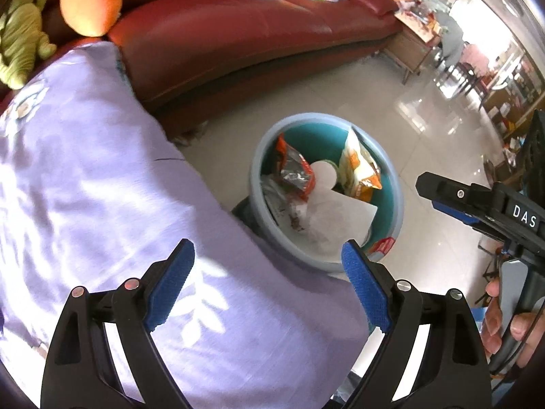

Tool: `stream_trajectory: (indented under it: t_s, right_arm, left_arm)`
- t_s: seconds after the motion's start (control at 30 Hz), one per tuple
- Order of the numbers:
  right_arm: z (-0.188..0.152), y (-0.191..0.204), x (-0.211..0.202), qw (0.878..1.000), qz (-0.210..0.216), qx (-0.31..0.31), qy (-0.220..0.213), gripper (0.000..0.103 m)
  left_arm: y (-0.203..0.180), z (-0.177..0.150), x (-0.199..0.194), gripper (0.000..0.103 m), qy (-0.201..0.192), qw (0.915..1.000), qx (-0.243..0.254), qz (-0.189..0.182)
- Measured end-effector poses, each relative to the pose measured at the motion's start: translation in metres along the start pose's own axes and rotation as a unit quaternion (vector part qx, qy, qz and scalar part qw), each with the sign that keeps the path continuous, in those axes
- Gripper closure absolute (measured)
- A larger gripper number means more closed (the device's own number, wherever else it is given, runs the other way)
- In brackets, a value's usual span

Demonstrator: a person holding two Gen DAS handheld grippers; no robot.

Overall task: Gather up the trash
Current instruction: 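Move both open tools back over the table toward the remaining wrappers, then grasp the light-blue wrapper with the left tool while the right tool grasps the clear plastic bag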

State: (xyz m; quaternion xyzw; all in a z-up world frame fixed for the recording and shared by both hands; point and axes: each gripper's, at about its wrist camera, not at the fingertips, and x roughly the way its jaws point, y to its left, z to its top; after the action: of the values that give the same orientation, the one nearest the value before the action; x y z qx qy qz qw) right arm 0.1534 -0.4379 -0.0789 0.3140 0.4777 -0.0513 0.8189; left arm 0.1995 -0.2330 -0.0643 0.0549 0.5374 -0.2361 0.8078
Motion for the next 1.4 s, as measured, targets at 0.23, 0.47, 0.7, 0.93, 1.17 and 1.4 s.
stream_trajectory:
  t_s: [0.23,0.47,0.7,0.93,1.17,1.4]
  right_arm:
    - [-0.017,0.050,-0.005,0.999,0.009,-0.044,0.007,0.029]
    - [-0.038,0.121,-0.002,0.993,0.023,-0.111,0.025,0.029]
    - [-0.068,0.198,0.005,0.981,0.031,-0.184,0.045,0.028]
    - [-0.102,0.271,0.013,0.961,0.027,-0.270,0.059,0.028]
    - [-0.133,0.325,0.015,0.937,0.039,-0.342,0.059,0.028]
    - [-0.160,0.373,0.031,0.913,0.050,-0.397,0.084,0.028]
  left_arm:
    - [0.031,-0.021,-0.038,0.014,-0.028,0.9991,-0.029,0.011]
    - [0.094,-0.052,-0.080,0.014,-0.055,0.9947,-0.082,0.029]
    - [0.160,-0.085,-0.121,0.013,-0.083,0.9848,-0.146,0.045]
    - [0.221,-0.122,-0.161,0.012,-0.113,0.9710,-0.202,0.062]
    - [0.267,-0.161,-0.193,0.011,-0.125,0.9588,-0.236,0.098]
    - [0.325,-0.210,-0.222,0.011,-0.135,0.9383,-0.279,0.154]
